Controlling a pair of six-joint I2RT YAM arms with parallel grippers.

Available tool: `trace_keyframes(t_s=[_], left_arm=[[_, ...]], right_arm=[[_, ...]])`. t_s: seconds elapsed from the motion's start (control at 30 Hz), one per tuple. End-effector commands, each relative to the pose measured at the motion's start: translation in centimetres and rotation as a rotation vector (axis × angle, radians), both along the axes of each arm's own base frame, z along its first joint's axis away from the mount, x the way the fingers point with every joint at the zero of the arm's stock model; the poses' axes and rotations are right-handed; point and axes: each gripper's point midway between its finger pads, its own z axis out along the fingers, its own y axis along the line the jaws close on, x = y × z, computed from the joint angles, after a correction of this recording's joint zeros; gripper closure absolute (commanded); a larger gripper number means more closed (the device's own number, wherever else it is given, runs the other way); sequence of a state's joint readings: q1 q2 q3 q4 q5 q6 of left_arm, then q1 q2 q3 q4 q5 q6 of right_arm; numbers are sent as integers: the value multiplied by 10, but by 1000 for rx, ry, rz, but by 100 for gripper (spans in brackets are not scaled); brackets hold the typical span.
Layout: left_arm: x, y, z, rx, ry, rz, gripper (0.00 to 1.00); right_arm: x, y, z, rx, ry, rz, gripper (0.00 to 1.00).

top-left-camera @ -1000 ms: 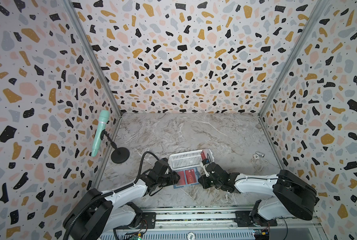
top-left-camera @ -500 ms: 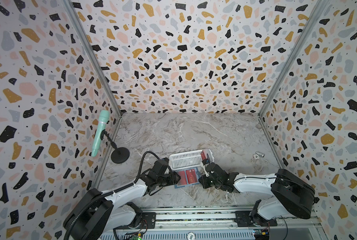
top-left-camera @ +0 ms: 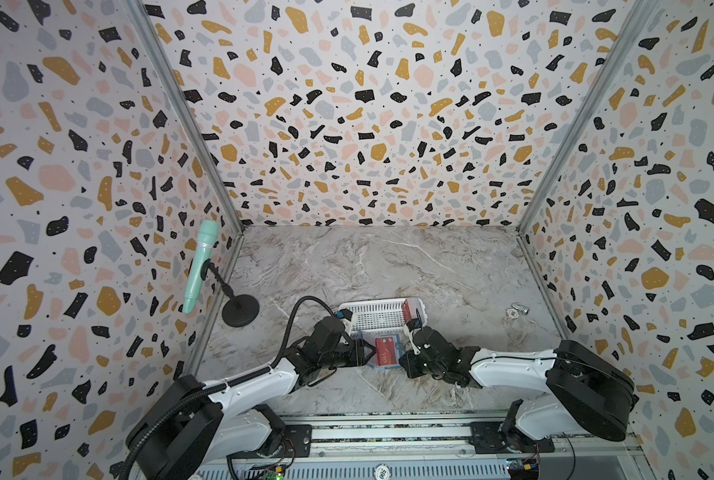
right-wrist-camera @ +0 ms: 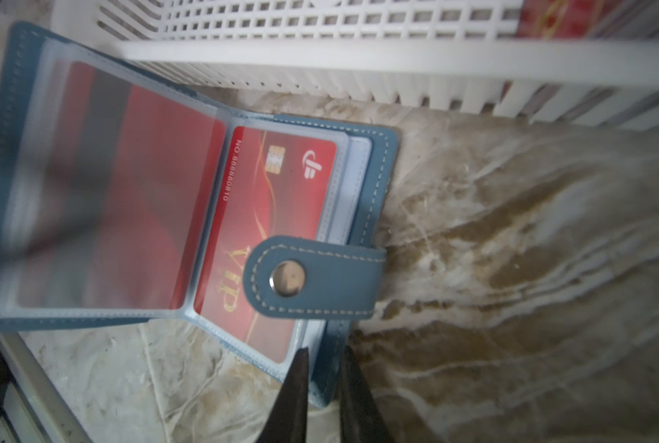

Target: Put the credit cards into the card holder

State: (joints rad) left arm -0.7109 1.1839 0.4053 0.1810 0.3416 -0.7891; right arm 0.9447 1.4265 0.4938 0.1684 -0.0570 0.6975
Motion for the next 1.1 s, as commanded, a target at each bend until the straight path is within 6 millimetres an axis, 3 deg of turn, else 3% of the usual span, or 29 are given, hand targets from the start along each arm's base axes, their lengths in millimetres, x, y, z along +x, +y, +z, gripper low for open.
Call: trace_keyframes(t_s=[0.0,0.17,0.37,0.63,0.83,1.07], left_arm=[[9,-24,30,-111,-74,-18,51],[8,-39,31,-149,-91,-31,52],[16,-49,47,-227,-165,-14,57],[16,-54,39,-285,-134,-3,67],[16,-47,33,-274,-136,26,71],[16,-57,41,-340,-140,20,71]], right_arm=[[-4,-2,2,9,1,-3,82],[-3,-5,4,15,-10,-15,82],[2,-2,11,54,-42,-31,83],[12,-4,33,74,-108,-66,82],[16,-6,42,57,-136,-66,74],[24,3,47,50,-151,-57,63]])
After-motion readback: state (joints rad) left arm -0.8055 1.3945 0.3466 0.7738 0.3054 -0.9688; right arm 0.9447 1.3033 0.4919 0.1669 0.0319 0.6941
